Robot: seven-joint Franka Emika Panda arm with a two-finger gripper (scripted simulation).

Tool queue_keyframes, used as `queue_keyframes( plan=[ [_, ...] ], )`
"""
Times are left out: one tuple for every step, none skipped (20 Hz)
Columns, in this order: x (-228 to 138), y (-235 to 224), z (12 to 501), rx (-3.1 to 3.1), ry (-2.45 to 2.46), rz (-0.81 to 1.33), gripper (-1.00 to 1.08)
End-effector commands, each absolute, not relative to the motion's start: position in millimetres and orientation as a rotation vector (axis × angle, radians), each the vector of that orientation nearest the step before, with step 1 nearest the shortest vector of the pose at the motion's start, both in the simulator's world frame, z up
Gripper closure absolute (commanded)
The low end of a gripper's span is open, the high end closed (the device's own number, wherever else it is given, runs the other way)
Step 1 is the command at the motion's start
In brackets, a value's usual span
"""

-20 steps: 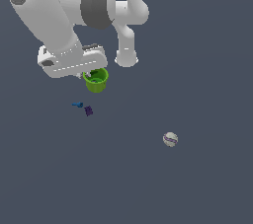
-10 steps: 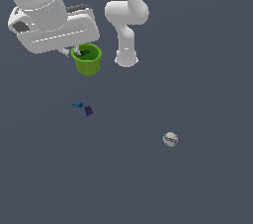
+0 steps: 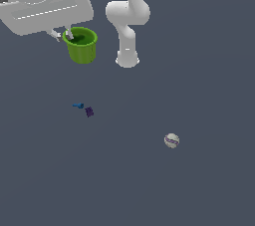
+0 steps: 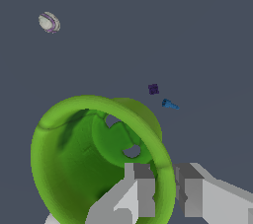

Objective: Pick up a designated object from a clutter of objects.

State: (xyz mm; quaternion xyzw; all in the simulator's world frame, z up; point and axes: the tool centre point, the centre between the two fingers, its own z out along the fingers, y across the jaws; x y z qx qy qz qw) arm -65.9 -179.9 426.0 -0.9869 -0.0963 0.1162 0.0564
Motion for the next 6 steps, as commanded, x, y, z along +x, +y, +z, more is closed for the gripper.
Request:
queue_keyframes(
  plan=[
    [-65.1, -180.8, 433.8, -2.994, -0.293, 0.351, 1.08],
    [-64.9, -181.0, 435.4, -2.994, -0.293, 0.351, 1.08],
    [-64.7, -181.2, 436.7, -2.994, -0.293, 0.351, 1.08],
    [-64.5, -181.4, 437.6, -2.994, -0.293, 0.351, 1.08],
    [-64.4, -181.5, 438.1, -2.994, -0.293, 0.351, 1.08],
    [-64.4, -181.5, 438.3, -2.994, -0.293, 0.351, 1.08]
  ],
)
